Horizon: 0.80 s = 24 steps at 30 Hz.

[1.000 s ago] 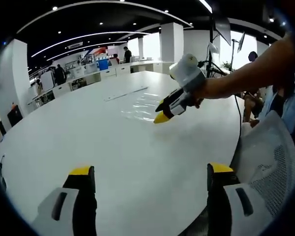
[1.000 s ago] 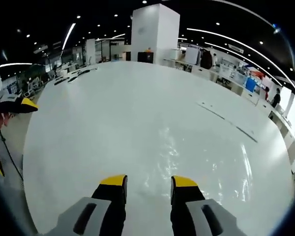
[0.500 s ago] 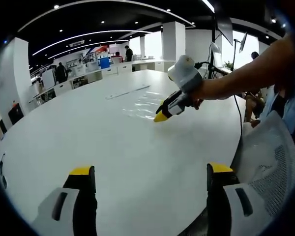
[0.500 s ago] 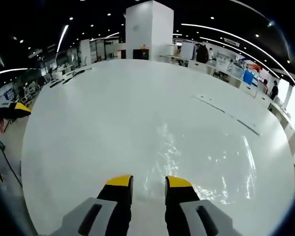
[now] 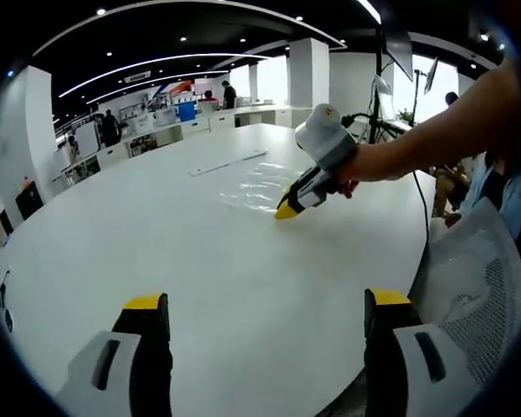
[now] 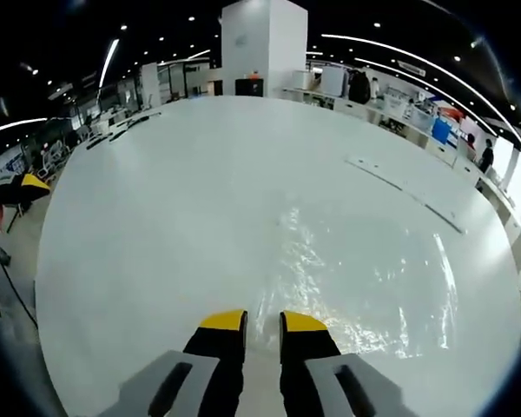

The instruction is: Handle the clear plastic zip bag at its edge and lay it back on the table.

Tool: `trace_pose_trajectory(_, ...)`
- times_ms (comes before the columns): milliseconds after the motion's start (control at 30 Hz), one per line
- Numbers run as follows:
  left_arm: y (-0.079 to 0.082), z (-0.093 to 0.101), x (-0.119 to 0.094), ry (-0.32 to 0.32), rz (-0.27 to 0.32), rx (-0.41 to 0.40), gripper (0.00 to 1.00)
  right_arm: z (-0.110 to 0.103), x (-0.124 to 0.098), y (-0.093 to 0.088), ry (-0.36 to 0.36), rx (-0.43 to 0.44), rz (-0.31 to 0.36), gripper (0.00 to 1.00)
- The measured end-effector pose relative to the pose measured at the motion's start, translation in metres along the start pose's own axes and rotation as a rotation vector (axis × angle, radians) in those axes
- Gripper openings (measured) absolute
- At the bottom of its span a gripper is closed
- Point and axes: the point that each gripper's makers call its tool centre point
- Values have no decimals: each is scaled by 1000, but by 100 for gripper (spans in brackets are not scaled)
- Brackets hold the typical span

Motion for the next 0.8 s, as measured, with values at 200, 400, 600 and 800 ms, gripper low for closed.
trace_pose_trajectory(200, 1, 0, 1, 0, 4, -1, 91, -1, 0, -4, 7, 7, -15, 7)
trace_pose_trajectory(400, -1, -1, 0, 0, 1, -2, 91, -2, -4, -10, 17, -45, -34, 4)
trace_pose_trajectory(600, 1, 1, -1, 0, 3, -3, 91, 2, -10, -19, 36, -53, -57, 4)
trace_pose_trajectory(800, 2, 2, 2, -9, -1, 4, 90, 2, -23, -31, 67, -94, -93, 4)
Point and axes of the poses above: the point that each gripper's makers call its tool centre point, and the gripper's own axes: x roughly forward along the fingers, z roughly to its right, y roughly out of its top, and after that the axes turned 9 degrees about -y, right-handed
